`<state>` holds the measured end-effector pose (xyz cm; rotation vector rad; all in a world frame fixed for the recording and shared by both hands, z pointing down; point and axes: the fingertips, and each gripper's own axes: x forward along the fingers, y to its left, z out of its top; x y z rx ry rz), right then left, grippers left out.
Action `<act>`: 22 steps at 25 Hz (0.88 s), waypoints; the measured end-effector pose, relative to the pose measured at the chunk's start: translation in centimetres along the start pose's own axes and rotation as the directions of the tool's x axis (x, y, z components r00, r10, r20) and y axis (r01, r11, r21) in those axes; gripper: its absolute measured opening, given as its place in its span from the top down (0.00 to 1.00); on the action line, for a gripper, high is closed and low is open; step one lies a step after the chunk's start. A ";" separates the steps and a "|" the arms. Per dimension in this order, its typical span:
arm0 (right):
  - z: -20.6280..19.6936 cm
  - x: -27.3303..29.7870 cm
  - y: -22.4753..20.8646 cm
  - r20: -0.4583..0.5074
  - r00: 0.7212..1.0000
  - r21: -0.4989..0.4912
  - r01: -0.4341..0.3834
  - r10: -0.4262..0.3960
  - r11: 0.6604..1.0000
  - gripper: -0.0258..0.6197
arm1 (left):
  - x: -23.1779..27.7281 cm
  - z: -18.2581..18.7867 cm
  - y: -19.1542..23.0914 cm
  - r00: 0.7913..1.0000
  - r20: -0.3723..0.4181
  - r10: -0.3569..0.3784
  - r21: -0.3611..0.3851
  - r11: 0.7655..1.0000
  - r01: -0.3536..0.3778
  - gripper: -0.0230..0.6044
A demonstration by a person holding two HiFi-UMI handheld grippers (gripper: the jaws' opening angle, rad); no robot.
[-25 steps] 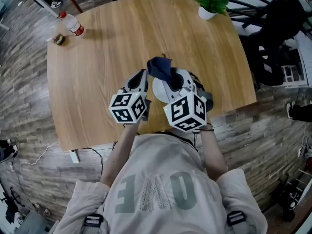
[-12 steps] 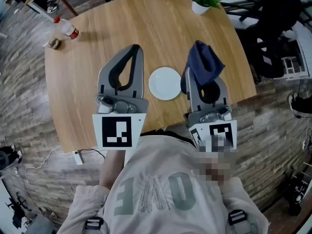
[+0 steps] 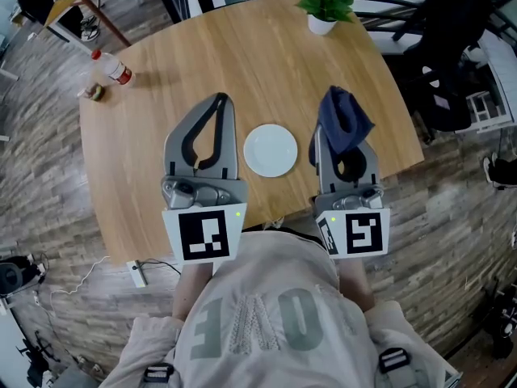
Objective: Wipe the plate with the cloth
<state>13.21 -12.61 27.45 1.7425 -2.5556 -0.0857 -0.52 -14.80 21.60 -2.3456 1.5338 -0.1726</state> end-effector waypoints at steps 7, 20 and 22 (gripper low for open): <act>-0.1 -0.5 0.1 0.011 0.999 0.014 -0.030 0.030 0.999 0.86 | 0.4 0.4 -1.3 1.000 0.004 -0.028 0.058 0.998 0.027 0.95; -0.6 -1.2 0.3 -0.001 0.999 0.008 -0.037 0.037 0.999 0.86 | 0.6 1.2 -1.8 0.998 0.036 -0.058 -0.147 0.987 0.063 0.95; -0.9 -1.5 0.3 -0.006 0.999 0.005 -0.035 0.035 0.999 0.86 | 0.5 1.6 -1.9 0.997 0.058 -0.052 -0.143 0.988 0.060 0.95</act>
